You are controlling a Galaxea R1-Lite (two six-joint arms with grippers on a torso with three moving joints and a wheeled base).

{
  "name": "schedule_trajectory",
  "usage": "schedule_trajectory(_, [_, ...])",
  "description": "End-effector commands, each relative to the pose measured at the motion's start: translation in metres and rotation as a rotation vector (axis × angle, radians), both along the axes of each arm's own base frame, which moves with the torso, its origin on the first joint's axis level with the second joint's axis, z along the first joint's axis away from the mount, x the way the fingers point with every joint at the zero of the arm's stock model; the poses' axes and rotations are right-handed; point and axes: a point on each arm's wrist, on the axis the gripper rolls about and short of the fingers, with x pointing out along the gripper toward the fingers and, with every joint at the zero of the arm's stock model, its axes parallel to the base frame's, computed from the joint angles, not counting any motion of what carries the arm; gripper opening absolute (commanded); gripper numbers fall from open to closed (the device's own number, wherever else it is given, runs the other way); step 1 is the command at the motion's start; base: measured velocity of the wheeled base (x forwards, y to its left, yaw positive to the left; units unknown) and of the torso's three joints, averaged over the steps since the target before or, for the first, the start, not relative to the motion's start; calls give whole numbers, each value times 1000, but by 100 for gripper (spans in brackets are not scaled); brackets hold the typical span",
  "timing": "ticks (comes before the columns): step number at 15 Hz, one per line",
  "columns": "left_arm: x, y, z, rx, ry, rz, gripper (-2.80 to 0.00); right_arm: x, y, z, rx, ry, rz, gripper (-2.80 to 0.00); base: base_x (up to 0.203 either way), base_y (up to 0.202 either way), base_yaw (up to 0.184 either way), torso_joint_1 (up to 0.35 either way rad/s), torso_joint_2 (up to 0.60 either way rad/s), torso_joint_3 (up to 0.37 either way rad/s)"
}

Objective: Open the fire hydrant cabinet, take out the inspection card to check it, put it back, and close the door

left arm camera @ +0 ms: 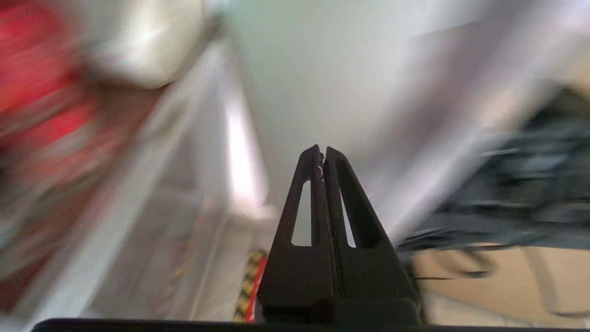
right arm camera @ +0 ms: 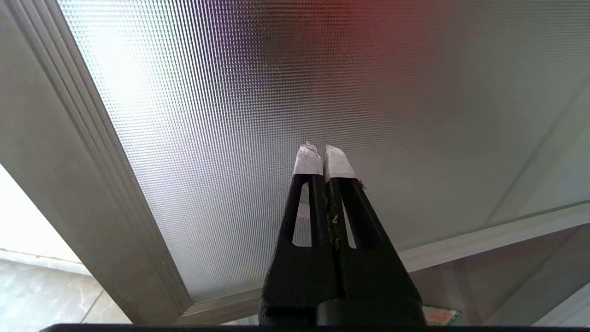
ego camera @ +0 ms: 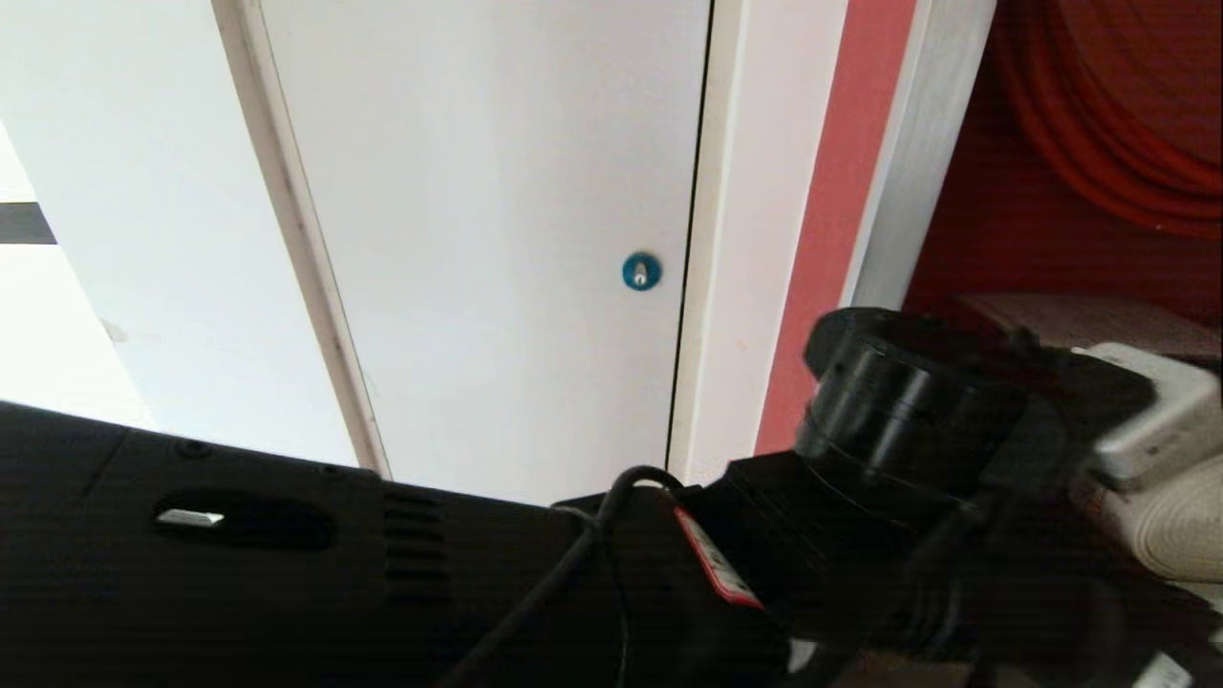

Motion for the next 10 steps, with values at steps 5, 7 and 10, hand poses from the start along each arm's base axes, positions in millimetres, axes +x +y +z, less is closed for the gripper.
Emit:
schedule_trajectory(5, [82,70,-29,109,56,246,-280,0,0,0,0,-2,1,-280,0,0,0,0,0,0])
schedule_trajectory(7, [93,107,-38,160,60,322,-280,0,0,0,0,-2,0,-280,0,0,0,0,0,0])
schedule_trajectory(10, [94,177,-35,197,42,451,-280,0,0,0,0,-2,0,-280,0,0,0,0,0,0])
